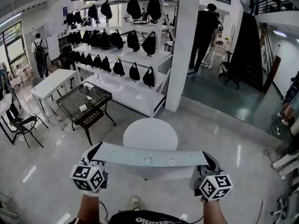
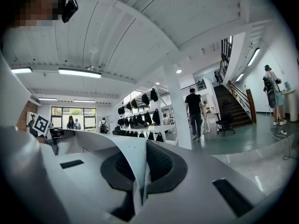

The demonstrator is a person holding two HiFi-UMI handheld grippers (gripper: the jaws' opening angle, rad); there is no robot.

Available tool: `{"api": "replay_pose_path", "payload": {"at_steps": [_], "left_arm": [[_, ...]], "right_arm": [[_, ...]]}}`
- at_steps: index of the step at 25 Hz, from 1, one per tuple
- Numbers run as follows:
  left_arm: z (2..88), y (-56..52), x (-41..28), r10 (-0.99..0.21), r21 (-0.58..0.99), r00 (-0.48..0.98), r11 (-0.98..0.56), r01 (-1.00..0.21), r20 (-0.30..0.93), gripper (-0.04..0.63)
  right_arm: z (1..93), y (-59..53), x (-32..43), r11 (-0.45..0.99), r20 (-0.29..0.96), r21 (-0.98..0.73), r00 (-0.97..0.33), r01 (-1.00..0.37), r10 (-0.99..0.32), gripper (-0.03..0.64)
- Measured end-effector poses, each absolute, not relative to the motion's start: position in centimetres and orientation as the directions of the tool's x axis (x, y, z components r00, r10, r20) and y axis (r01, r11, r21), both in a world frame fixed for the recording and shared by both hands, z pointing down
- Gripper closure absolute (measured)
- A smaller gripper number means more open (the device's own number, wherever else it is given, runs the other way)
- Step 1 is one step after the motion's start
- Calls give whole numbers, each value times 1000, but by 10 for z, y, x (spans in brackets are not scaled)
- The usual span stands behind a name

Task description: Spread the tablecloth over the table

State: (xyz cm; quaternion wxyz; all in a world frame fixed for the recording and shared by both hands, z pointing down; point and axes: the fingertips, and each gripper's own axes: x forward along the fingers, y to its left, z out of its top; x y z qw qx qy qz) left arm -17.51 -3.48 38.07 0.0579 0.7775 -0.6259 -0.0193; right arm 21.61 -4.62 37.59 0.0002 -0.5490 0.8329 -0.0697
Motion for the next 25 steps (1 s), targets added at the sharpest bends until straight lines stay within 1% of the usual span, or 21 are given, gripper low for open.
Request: {"api": "replay_pose_path", "payload": {"at_steps": [13,25], "left_arm": [[384,-147,-225,-967,142,255,-249,-958,26,574],[390,-215,-264,-953,166,303,-298,-940,2,575]], "right_arm": [[363,-148,166,349,51,-95,-355,-932,-933,591],[363,-197,127,296,48,-80,-300,-952,-953,591]]}}
